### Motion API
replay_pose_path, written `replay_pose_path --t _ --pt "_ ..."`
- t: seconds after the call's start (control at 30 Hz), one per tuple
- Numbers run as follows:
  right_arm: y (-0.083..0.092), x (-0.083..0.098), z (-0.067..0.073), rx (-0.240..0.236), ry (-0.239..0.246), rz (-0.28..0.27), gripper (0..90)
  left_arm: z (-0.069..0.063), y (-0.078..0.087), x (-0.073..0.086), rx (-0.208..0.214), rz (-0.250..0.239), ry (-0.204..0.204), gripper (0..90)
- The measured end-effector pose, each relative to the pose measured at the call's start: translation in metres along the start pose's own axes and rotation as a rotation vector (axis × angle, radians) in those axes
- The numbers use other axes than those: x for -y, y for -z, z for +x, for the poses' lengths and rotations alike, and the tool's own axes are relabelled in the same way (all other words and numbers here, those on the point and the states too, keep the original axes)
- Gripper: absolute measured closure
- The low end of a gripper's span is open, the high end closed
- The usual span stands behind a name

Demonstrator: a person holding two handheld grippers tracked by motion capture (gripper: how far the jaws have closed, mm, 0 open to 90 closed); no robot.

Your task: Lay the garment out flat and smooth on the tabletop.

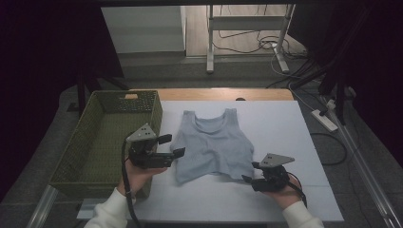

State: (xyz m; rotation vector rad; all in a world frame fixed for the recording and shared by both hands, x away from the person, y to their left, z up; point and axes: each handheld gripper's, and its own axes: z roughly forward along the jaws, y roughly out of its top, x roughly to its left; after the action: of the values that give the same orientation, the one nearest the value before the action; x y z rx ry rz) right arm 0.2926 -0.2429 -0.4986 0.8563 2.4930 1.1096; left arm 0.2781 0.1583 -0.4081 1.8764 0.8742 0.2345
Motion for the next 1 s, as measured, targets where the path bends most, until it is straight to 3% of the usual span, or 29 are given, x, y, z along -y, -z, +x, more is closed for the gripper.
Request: replay_pose_path --t 0.53,1.0 --pt "-0.004 0.006 -0.004 0.015 -0.006 0.054 33.5 -0.002 -0.002 0.0 0.0 0.008 -0.007 26.0" --pt "-0.02 0.011 -0.006 0.022 0.009 0.139 36.7 -0.002 -0.002 0.0 0.0 0.008 -0.013 26.3"
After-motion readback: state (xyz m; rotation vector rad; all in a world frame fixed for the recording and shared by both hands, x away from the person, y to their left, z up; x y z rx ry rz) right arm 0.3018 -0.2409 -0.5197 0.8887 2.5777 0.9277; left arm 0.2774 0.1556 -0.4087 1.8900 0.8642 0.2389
